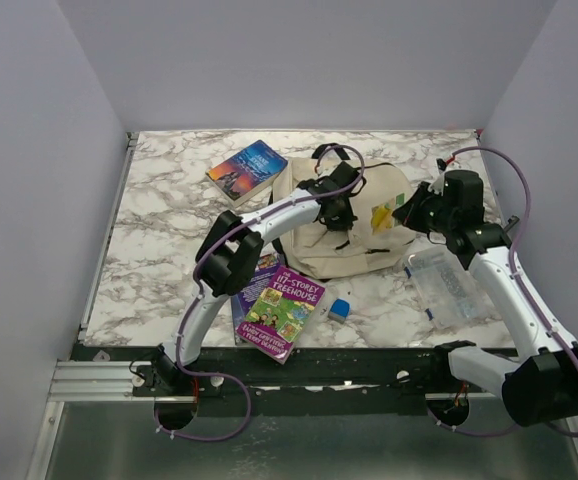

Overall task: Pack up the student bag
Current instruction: Place the personal item in the student bag.

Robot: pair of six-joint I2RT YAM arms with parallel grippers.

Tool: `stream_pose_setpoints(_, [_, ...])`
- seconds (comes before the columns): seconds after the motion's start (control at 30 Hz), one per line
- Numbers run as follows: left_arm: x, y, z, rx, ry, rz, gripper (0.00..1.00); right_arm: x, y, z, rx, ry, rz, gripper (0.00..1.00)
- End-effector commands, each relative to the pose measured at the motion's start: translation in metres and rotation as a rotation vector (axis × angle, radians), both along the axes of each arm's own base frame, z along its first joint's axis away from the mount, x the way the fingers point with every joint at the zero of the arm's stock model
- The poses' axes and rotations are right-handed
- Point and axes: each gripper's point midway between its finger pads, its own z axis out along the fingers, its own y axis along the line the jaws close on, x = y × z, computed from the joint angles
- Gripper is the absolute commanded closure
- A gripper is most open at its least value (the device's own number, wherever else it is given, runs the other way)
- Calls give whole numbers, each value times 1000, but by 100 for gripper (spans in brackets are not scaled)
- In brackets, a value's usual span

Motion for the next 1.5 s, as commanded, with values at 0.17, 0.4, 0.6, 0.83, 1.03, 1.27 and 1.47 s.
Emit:
stream_pose_setpoints(0.17, [-43,-33,49,-149,-163,-275,100,14,5,0,18,14,11,99])
stream_pose_setpoints(0.4, [-68,-40,48,-211,-160,-374,82,27,17,6,26,4,86,99])
stream_pose_setpoints(0.6, [-69,-26,82,-247,-242,-395,43,31,37,9,52,25,191,99])
stream_pose_setpoints(0.83, [-64,19,106,-279,-294,-355,28,41,56,-1,11,62,222,99])
stream_pose_setpoints(1.03, [-64,42,112,-290,-317,-330,23,52,32,-34,-160,161,110,100])
stream_pose_setpoints(1.27, [-65,36,114,-318,-304,-340,20,56,2,-51,-314,199,7,99])
stream_pose_setpoints(1.47, [-60,26,112,-337,-286,-348,18,56,-2,-41,-342,176,-12,100])
